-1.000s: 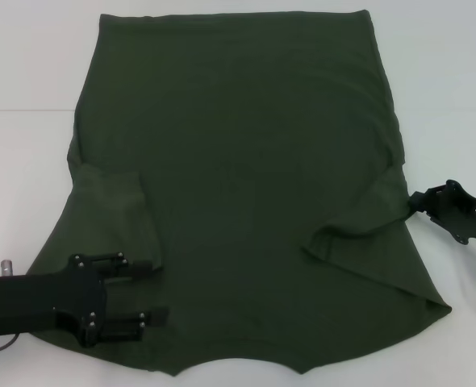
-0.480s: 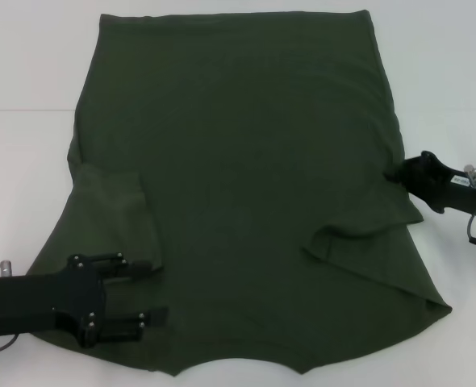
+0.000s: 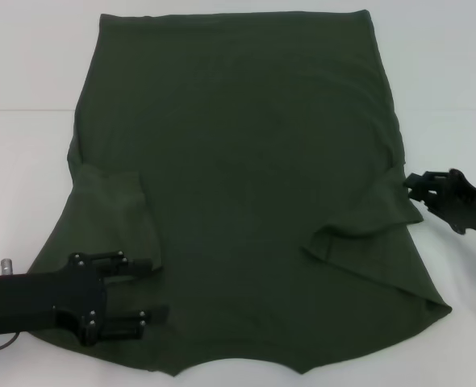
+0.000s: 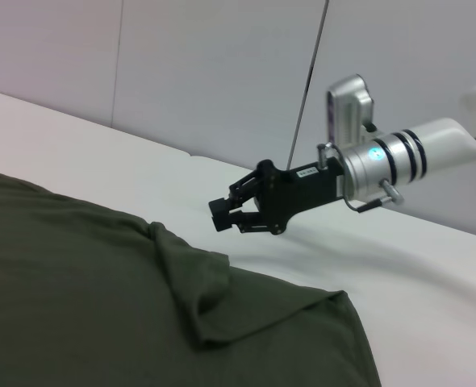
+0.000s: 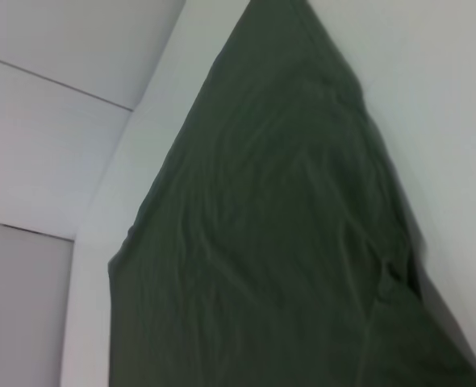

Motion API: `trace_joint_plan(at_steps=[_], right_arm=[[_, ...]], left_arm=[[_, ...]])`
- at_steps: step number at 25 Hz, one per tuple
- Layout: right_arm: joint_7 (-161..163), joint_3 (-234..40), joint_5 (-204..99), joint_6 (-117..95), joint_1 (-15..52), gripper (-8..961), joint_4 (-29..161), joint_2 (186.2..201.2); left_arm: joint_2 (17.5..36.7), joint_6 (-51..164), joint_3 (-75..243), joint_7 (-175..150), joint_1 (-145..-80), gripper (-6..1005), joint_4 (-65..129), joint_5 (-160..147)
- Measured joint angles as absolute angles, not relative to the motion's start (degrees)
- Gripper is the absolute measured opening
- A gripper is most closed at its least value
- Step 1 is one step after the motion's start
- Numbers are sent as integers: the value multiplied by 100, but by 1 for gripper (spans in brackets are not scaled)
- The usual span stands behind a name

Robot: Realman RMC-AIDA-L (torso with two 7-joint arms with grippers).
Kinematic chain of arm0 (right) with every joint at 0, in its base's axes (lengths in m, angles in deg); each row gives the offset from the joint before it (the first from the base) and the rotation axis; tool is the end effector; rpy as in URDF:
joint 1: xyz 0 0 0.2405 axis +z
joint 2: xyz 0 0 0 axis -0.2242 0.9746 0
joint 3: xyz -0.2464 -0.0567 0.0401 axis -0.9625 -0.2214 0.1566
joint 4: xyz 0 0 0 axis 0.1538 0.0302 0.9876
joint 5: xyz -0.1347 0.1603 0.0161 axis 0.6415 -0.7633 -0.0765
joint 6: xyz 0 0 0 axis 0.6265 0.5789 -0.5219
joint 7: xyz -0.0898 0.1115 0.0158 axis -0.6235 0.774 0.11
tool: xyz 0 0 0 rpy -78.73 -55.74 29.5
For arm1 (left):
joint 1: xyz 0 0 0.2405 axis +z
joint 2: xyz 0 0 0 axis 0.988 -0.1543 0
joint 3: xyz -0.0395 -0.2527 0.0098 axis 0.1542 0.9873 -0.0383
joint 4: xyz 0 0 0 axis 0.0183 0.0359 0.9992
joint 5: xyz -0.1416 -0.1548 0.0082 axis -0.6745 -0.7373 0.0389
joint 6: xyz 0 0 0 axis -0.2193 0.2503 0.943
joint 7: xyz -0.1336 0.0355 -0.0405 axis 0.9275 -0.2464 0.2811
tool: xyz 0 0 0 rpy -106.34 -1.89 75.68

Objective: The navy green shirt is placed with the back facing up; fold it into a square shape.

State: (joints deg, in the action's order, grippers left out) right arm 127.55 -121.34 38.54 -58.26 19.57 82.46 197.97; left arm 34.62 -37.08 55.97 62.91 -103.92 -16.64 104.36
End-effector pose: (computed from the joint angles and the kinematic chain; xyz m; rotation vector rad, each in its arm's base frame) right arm 0.3326 0.3721 -0.0052 -1.5266 2.0040 0.9851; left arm -0.2832 0.2799 0.0179 -2.7937 -0.5298 -0.6282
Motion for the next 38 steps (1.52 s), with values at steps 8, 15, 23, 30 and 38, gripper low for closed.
trace_joint_plan(at_steps=[8, 15, 23, 30, 38], right_arm=[[12447, -12074, 3401, -5933, 1629, 358, 8177, 19857], [12661, -12144, 3423, -5831, 1614, 706, 8085, 19826], [13077, -12163, 3563, -5908, 1546, 886, 8039, 19735], [13388, -12164, 3773, -5911, 1571, 946, 8054, 19686], [13531, -12170, 3839, -5930, 1592, 945, 8064, 19669]], left_arm=[[3462, -3707, 5597, 6291, -10397, 753, -1658, 10407], [3455, -3708, 5597, 6290, -10387, 753, -1664, 10407], [3461, -3709, 5597, 6234, -10380, 752, -1664, 10408], [3463, -3709, 5594, 6229, -10366, 752, -1654, 10408], [3463, -3709, 5597, 6221, -10356, 752, -1632, 10408]])
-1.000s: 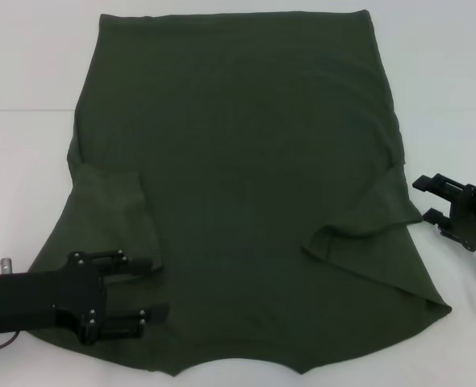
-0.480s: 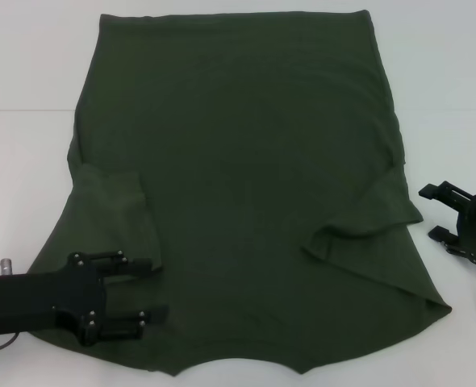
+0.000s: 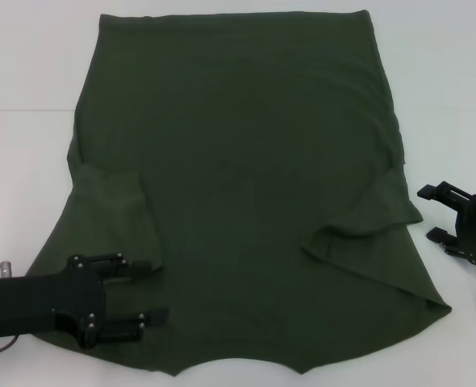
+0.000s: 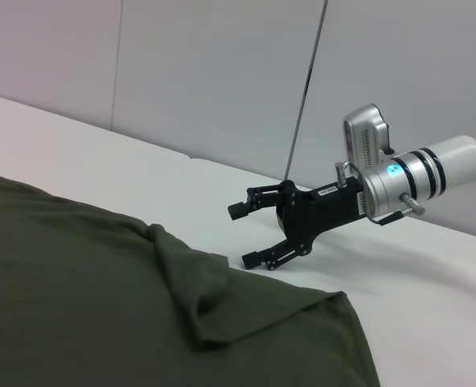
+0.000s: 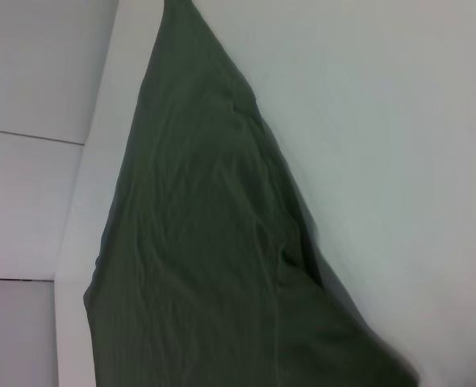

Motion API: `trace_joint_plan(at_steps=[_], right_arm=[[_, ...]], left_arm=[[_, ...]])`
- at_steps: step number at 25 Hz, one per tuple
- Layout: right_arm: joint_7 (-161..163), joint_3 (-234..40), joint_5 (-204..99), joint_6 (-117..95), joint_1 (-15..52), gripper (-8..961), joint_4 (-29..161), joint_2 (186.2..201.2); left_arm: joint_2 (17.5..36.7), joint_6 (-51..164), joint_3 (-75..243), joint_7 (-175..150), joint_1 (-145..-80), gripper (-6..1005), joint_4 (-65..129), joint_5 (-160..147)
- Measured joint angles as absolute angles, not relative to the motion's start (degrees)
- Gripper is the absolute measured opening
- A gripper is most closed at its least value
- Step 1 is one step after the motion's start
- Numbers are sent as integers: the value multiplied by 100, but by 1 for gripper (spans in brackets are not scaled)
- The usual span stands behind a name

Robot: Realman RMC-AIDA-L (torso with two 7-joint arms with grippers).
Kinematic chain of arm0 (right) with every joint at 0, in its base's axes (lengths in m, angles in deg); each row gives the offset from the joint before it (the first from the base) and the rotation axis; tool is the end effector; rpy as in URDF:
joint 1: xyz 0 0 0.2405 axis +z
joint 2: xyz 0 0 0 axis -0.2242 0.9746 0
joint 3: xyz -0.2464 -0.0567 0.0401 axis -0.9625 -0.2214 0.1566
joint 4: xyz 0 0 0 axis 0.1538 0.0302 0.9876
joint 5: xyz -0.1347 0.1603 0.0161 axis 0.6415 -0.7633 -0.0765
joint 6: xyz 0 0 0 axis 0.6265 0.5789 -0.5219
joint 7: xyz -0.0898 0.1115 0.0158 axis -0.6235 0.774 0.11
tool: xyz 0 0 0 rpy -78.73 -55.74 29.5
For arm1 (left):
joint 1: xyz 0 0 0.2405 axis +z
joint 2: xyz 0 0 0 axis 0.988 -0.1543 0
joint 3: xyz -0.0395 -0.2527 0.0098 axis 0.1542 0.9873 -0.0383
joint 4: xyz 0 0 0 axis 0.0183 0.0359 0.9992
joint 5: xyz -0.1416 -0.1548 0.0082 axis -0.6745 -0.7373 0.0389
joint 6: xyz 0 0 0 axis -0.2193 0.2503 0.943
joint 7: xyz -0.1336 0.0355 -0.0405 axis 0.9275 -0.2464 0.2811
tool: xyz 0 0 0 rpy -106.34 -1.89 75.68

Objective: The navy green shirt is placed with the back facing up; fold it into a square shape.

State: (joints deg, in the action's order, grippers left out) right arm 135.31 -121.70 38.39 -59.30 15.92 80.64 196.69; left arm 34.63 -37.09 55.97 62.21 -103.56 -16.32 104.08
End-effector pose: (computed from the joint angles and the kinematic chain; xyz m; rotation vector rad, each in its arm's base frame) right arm 0.3584 0.3472 -0.0034 -1.3349 2.1820 1.0053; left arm -0.2846 0.2780 0.0172 -2.7903 -0.5246 -0.6347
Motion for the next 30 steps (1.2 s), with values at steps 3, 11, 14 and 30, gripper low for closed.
trace_joint_plan(at_steps=[3, 11, 14, 30], right_arm=[[13532, -12174, 3855, -5931, 1603, 945, 8074, 19664], [13497, -12174, 3842, -6072, 1667, 946, 8092, 19623], [13482, -12173, 3843, -6091, 1700, 946, 8099, 19622], [13530, -12306, 3849, -5979, 1776, 945, 8076, 19622]], left_arm=[[3463, -3709, 5597, 6221, -10354, 752, -1627, 10408], [3468, -3709, 5598, 6221, -10358, 752, -1628, 10408], [3471, -3709, 5597, 6221, -10360, 753, -1629, 10408], [3471, -3709, 5582, 6221, -10353, 753, -1629, 10408]])
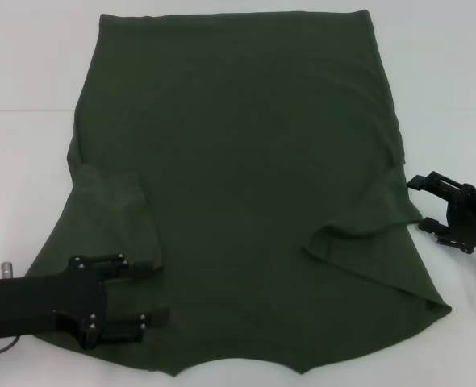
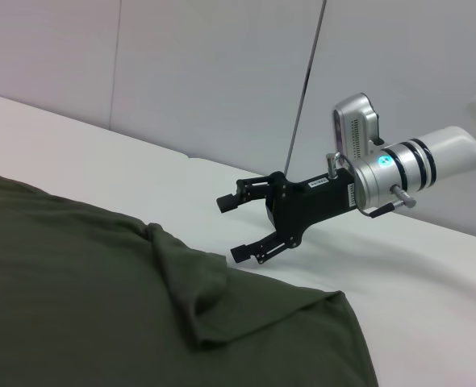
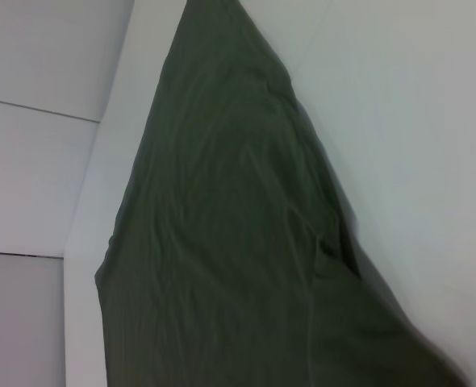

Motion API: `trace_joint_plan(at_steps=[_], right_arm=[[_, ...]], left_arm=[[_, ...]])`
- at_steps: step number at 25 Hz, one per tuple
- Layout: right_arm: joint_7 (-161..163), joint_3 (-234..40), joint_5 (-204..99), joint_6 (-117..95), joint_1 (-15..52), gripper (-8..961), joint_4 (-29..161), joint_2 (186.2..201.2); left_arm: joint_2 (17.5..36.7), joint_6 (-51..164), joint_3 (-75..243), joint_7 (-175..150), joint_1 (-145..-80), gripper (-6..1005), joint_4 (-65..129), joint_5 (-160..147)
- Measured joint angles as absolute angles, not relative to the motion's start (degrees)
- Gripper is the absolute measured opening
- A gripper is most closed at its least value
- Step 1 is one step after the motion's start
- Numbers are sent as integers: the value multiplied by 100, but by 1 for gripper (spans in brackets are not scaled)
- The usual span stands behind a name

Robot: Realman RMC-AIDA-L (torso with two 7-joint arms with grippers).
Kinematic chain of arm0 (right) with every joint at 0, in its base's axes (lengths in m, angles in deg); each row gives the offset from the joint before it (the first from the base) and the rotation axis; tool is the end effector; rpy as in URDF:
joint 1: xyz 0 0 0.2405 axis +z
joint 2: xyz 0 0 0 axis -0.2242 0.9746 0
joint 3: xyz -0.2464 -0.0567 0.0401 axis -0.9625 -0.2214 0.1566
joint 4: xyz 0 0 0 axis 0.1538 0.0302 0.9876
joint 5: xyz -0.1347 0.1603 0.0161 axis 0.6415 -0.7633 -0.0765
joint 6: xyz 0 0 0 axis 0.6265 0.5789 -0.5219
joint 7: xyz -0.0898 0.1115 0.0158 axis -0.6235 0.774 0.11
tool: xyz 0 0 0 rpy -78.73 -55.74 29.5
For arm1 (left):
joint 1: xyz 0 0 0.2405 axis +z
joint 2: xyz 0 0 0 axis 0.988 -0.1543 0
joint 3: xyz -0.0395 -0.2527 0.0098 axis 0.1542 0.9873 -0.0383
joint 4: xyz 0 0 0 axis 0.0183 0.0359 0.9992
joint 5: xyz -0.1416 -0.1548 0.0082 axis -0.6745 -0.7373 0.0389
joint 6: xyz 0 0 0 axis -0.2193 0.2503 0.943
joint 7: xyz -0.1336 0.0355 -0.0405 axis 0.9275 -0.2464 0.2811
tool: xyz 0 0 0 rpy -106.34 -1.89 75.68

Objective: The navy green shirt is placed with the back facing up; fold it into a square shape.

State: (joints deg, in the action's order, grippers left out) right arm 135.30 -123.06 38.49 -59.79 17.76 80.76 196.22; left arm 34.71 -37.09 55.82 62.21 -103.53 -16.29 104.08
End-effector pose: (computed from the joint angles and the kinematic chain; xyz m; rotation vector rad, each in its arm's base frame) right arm 0.3467 0.3585 -0.0021 -1.4066 2.1612 0.9933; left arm -0.2843 0.2776 0.0163 -2.7932 -0.5253 -0.6357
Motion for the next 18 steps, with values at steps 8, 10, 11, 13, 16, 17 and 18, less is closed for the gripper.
trace_joint_plan(at_steps=[8, 10, 11, 13, 16, 17, 18], right_arm=[[13530, -12437, 3844, -5766, 1914, 946, 8056, 19665], [13529, -12456, 3844, -5724, 1960, 946, 8048, 19676], [13526, -12462, 3844, -5707, 1982, 946, 8044, 19678], [13521, -12481, 3844, -5687, 2021, 946, 8044, 19680], [13517, -12496, 3844, -5664, 2072, 945, 8042, 19688], [13511, -12496, 3844, -5649, 2088, 945, 8042, 19694], [13504, -12497, 3844, -5638, 2100, 945, 8042, 19702]], left_arm=[[3471, -3709, 5579, 6221, -10353, 753, -1629, 10408], [3471, -3708, 5581, 6221, -10353, 752, -1627, 10408], [3471, -3708, 5584, 6221, -10353, 752, -1625, 10408], [3471, -3709, 5587, 6221, -10353, 752, -1620, 10408], [3471, -3708, 5594, 6221, -10353, 752, -1618, 10408], [3471, -3708, 5595, 6221, -10353, 752, -1618, 10408], [3471, -3708, 5596, 6221, -10353, 752, -1618, 10408]])
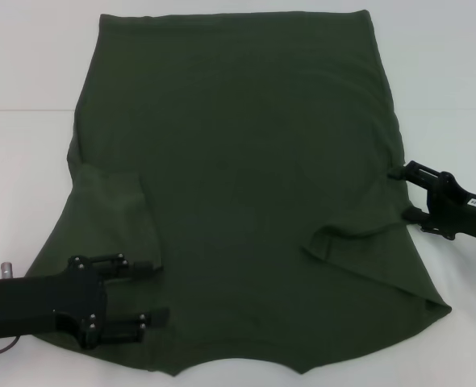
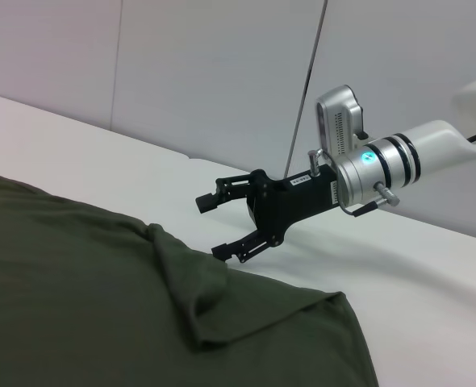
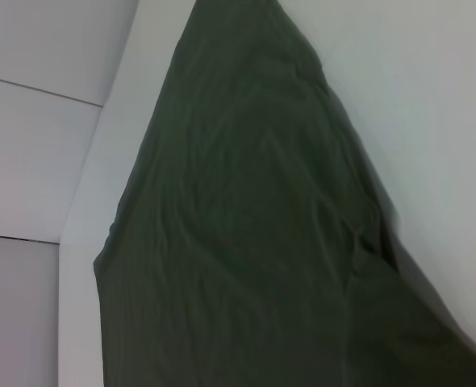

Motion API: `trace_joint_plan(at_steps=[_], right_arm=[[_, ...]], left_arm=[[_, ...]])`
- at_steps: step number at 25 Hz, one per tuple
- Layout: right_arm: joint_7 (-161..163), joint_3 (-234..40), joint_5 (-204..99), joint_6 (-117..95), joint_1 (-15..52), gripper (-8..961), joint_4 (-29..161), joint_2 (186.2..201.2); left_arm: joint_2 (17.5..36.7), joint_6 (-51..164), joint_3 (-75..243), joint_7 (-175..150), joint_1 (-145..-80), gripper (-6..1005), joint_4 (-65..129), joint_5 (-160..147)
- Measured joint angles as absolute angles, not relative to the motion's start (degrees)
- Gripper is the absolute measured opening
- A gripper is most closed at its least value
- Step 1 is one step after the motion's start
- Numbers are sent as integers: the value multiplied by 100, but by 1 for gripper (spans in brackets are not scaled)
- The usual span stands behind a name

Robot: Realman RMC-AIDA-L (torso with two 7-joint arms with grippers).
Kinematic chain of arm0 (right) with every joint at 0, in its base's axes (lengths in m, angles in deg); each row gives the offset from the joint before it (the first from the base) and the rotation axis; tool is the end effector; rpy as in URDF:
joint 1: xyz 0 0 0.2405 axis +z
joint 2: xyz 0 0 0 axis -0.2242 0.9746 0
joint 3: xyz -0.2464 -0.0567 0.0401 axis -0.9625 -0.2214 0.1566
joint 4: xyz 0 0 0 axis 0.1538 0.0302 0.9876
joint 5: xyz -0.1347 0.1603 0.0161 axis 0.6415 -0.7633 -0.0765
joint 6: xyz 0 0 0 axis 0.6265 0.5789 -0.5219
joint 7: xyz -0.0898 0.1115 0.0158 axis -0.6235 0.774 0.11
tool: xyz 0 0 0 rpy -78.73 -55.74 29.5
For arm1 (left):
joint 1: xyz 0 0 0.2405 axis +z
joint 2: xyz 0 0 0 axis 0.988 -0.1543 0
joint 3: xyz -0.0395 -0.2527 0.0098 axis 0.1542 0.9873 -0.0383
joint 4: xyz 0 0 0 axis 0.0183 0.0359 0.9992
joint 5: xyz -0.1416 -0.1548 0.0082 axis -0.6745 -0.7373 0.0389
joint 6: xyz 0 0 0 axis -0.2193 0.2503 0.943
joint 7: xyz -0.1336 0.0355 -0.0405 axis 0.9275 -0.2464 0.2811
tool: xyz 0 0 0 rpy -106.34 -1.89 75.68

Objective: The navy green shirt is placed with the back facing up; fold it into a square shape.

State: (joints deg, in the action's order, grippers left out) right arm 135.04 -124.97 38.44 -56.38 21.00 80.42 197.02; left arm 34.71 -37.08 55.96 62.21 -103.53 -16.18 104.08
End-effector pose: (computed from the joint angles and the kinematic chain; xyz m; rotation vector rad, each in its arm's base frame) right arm 0.3298 0.3761 -0.0120 -1.4565 2.1269 0.9557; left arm -0.2846 0.2775 0.0163 -2.7910 -0.5283 -0.6381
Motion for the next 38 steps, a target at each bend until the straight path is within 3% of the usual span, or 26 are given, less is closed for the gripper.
trace_joint_plan(at_steps=[21, 38], right_arm=[[13544, -12479, 3832, -5865, 1797, 945, 8064, 19659], [13540, -12531, 3845, -5622, 1965, 946, 8057, 19734]], left_arm=[[3484, -3721, 5590, 6212, -10341, 752, -1620, 10408], [3498, -3727, 5597, 6212, -10335, 752, -1636, 10400]])
